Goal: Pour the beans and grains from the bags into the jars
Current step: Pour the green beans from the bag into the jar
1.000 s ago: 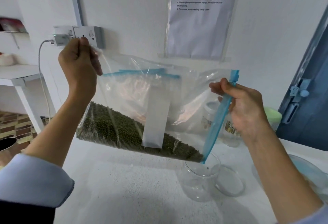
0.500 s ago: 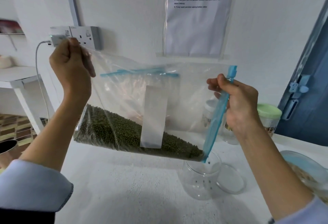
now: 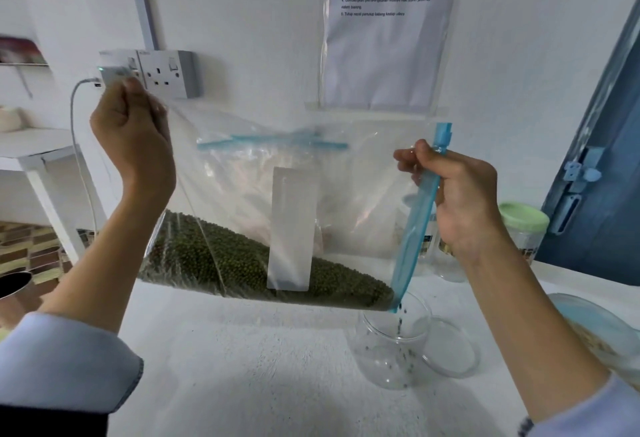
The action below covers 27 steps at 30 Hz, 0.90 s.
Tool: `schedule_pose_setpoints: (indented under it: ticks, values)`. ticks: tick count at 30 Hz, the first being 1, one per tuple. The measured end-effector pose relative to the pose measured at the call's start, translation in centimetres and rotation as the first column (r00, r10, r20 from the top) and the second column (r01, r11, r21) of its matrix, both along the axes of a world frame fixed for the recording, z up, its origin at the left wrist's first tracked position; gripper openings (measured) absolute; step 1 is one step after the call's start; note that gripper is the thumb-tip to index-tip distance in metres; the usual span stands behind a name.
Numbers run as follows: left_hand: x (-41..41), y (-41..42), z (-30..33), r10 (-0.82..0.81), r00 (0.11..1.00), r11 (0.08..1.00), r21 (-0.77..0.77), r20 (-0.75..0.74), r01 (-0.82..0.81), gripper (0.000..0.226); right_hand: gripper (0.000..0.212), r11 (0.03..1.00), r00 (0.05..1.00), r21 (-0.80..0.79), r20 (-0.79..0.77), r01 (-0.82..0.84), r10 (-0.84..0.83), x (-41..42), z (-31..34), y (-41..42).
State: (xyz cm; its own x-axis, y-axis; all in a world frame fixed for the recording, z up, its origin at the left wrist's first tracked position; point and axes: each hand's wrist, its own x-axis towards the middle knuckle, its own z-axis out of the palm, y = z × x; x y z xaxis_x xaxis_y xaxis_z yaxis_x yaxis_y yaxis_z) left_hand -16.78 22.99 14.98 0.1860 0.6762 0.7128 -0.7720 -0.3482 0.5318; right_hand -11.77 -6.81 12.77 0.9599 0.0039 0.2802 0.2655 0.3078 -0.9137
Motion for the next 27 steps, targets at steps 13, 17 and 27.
schedule_pose_setpoints:
  ticks: [13, 17, 27]
  values:
    - [-0.2, 0.3, -1.0, -0.008, 1.000, 1.000, -0.017, 0.018, 0.008, 0.038, 0.012, 0.999, 0.999, 0.001, 0.016, -0.040, 0.040, 0.2, 0.1, 0.2]
    - [-0.2, 0.3, -1.4, 0.019, 0.999, 1.000, -0.009, -0.026, -0.020, 0.038, 0.012, 0.996, 0.997, -0.044, 0.018, -0.074, 0.075, 0.2, 0.0, 0.4]
    - [-0.1, 0.6, -1.8, 0.020, 1.000, 1.000, -0.024, -0.011, -0.020, 0.039, 0.013, 0.999, 0.999, -0.021, 0.033, -0.028, 0.029, 0.6, -0.2, 0.7]
